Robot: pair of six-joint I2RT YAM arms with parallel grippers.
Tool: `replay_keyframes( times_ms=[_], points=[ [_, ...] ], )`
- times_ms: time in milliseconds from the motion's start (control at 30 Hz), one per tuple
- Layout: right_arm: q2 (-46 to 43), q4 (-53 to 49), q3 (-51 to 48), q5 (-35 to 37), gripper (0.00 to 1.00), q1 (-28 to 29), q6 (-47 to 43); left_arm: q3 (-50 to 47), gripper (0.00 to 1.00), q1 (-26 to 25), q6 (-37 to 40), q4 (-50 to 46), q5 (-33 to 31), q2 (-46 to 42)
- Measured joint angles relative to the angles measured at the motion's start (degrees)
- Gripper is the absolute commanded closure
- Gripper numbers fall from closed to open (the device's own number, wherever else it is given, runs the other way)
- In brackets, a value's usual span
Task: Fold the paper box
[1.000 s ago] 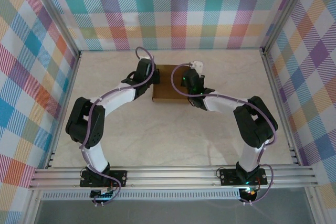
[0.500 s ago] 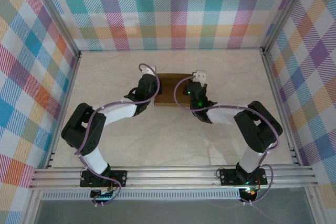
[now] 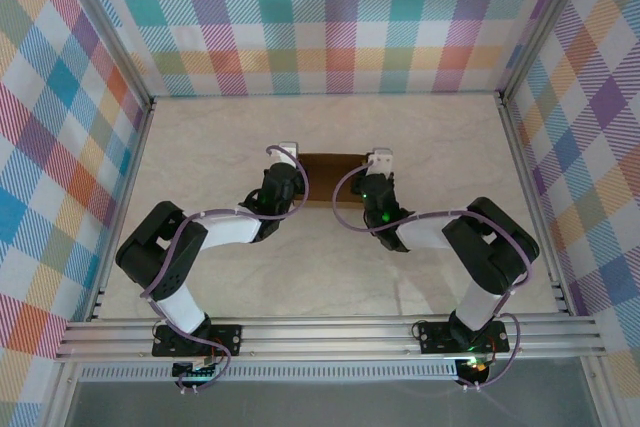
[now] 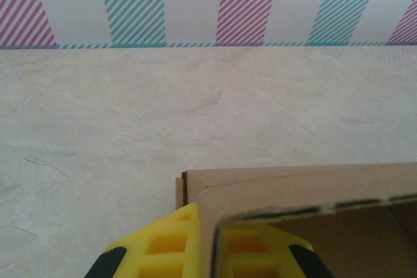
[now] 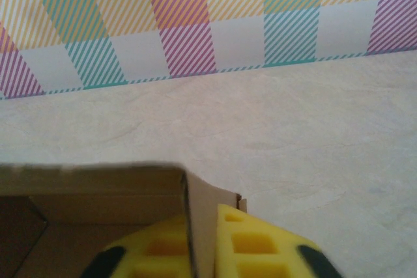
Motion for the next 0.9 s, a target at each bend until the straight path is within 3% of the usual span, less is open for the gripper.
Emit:
replay_keyframes(
  times_ms=[133,267,467,900],
  points=[
    [-1.73,-0.15,-0.59,-1.44,0.34,1.11,-1.46,0.0,1.0,-0.66,0.79,0.17,0.11,0.02],
    [-5.68,-1.2,-0.76,-3.56,0.13,1.51,-2.49,0.0,1.0,-1.4,0.94,0.7,0.74,0.02],
    [-13.77,-5.16,-3.41,-6.16,0.07,1.57,-2.08,0.39,1.0,-2.01,1.05,0.94,2.27,0.11],
    [-26.45,-20.85,-9.03,-14.08,0.08,-2.86,6.67,3.41,1.0,-2.75,1.99,-3.21,2.19,1.55]
  ],
)
